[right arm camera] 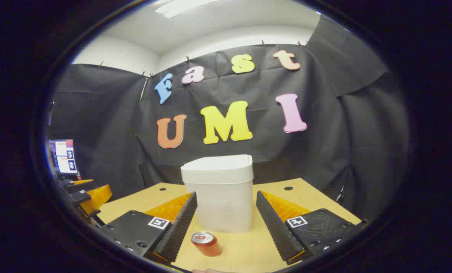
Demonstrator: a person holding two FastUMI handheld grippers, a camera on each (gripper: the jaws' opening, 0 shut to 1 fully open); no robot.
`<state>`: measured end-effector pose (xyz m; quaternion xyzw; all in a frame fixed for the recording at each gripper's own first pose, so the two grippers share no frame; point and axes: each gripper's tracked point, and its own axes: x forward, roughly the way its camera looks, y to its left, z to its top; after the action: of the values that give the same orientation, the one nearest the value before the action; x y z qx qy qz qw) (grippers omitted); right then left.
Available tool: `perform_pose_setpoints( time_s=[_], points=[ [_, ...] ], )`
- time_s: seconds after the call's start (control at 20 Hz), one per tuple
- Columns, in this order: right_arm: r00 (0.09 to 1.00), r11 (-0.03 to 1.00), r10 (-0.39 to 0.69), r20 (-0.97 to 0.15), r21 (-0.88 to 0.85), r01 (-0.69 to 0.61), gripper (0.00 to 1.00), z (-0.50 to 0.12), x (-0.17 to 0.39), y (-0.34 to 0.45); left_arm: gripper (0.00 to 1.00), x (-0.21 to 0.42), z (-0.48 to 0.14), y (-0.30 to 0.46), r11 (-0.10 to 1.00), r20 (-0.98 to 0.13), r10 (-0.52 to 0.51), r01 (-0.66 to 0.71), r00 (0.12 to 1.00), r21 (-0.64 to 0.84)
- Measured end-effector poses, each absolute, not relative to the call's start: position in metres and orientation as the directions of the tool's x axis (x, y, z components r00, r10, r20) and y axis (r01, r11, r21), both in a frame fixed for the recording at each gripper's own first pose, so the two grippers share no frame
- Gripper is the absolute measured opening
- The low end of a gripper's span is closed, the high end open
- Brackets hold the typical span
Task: Press the lid of the desktop garbage bin to open it, pick up the crumpled paper on the desktop and throw it into the bin, then pick up the pop can on the desktop and drop it into the bin, and finally close the garbage bin lid.
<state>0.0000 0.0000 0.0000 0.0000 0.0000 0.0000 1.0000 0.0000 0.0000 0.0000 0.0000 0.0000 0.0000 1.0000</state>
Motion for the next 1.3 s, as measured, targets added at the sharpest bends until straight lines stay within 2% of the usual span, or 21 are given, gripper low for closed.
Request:
perform_pose_setpoints(
  time_s=[0.05, 0.35, 0.4, 0.75, 1.05, 1.3],
  points=[
    [1.000, 0.999, 0.016, -0.002, -0.037, -0.016, 0.95, -0.003, -0.005, 0.010, 0.94, 0.001, 0.000, 0.003, 1.000, -0.006, -0.003, 0.003, 1.000, -0.005],
    [0.993, 0.989, 0.095, 0.072, -0.118, -0.086, 0.95, 0.014, -0.029, 0.027, 0.95, -0.004, 0.005, 0.009, 1.000, 0.004, -0.030, 0.030, 1.000, 0.002],
    [0.994, 0.990, 0.092, 0.060, -0.117, -0.085, 0.97, 0.010, -0.028, 0.024, 0.95, -0.005, 0.005, 0.009, 0.999, 0.002, -0.032, 0.032, 0.999, 0.003],
    [0.999, 0.995, 0.039, -0.015, -0.090, -0.040, 0.95, -0.005, -0.013, 0.006, 0.95, -0.002, -0.009, 0.003, 0.999, -0.047, -0.050, 0.050, 0.998, 0.002],
    [1.000, 0.996, 0.005, -0.024, -0.083, -0.007, 0.95, -0.006, -0.008, -0.006, 0.95, -0.001, -0.017, 0.000, 0.999, -0.079, -0.052, 0.053, 0.996, 0.008],
    [1.000, 0.993, 0.027, 0.000, -0.112, -0.026, 0.95, 0.001, -0.012, -0.005, 0.95, 0.000, -0.020, -0.008, 0.997, -0.086, -0.068, 0.071, 0.994, 0.030]
  ],
)
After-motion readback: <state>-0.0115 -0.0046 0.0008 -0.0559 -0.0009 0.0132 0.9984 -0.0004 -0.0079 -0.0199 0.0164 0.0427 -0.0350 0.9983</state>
